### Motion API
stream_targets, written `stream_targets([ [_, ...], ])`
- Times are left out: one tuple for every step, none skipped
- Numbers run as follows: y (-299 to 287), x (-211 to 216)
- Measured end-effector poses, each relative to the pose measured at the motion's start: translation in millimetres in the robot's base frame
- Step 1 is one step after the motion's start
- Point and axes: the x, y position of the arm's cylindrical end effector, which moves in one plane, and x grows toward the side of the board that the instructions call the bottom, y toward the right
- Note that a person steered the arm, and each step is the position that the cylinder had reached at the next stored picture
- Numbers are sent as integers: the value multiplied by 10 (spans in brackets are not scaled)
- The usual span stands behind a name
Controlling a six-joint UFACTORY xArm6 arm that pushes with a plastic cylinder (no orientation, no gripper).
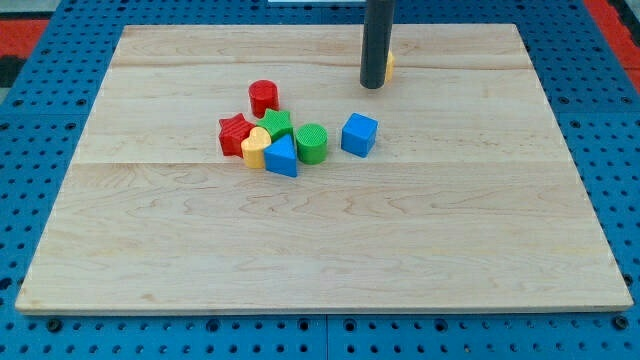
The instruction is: Nudge the green circle down a bit
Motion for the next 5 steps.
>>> stream_targets([
  [0,-101],
  [-17,-101],
  [-256,-79],
  [-559,105],
  [-732,366],
])
